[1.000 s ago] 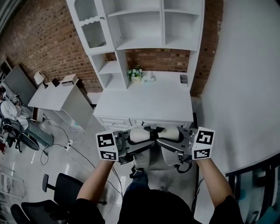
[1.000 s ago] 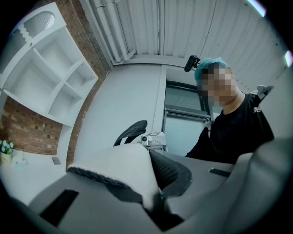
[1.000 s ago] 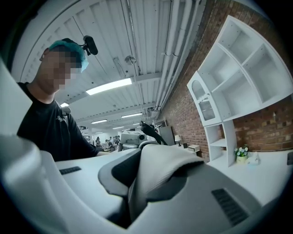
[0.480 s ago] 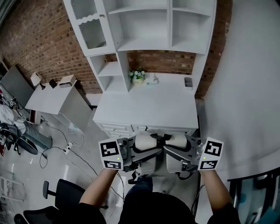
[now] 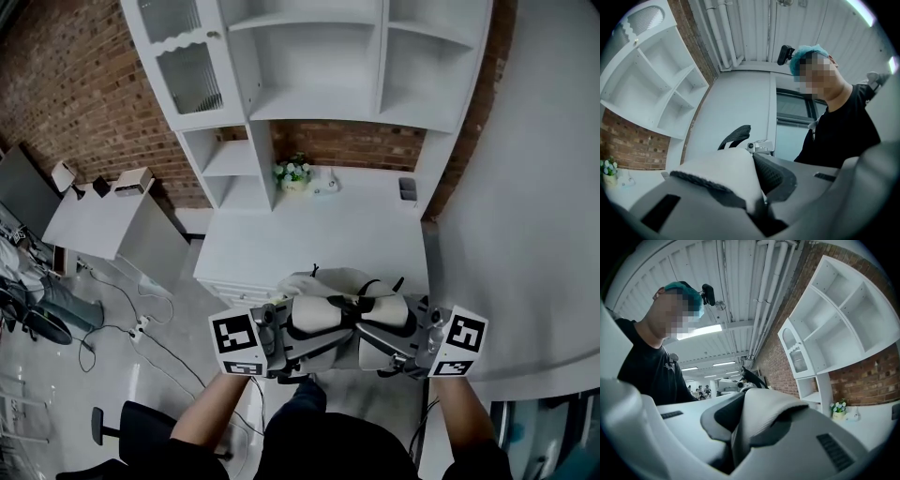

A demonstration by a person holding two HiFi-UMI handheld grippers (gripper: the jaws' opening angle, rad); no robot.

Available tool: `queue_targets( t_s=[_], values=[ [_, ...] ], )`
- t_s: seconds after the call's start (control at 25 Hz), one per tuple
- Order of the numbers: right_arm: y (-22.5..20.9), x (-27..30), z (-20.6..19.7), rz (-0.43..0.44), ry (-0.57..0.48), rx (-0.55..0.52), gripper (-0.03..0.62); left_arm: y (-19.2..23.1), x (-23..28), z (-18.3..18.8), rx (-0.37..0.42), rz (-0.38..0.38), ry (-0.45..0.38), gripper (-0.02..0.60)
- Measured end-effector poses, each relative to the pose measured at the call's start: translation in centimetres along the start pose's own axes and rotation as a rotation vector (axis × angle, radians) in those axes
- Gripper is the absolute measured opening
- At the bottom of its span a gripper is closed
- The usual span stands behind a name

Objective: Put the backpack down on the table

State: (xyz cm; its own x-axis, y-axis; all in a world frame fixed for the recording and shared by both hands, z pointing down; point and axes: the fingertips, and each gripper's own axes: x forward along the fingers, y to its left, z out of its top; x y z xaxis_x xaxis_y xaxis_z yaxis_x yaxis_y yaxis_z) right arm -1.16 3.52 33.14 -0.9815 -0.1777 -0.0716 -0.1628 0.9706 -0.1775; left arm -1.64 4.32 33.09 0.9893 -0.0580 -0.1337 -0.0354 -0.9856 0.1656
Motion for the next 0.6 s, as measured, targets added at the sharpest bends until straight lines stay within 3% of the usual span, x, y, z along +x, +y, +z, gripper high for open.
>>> queue_targets(
  t_s=[0.28, 0.6],
  values=[
    [-0.9, 0.3, -0.8, -0.062, -0.041, -0.004, 0.048, 0.9, -0.4, -0.8, 0.016, -0.036, 0.013, 0.052],
    [-6.8, 4.1, 0.5, -0.106, -0.048, 0.034, 0.048, 7.5, -2.5, 1.1, -0.018, -0.083, 0.027, 0.052]
  ],
)
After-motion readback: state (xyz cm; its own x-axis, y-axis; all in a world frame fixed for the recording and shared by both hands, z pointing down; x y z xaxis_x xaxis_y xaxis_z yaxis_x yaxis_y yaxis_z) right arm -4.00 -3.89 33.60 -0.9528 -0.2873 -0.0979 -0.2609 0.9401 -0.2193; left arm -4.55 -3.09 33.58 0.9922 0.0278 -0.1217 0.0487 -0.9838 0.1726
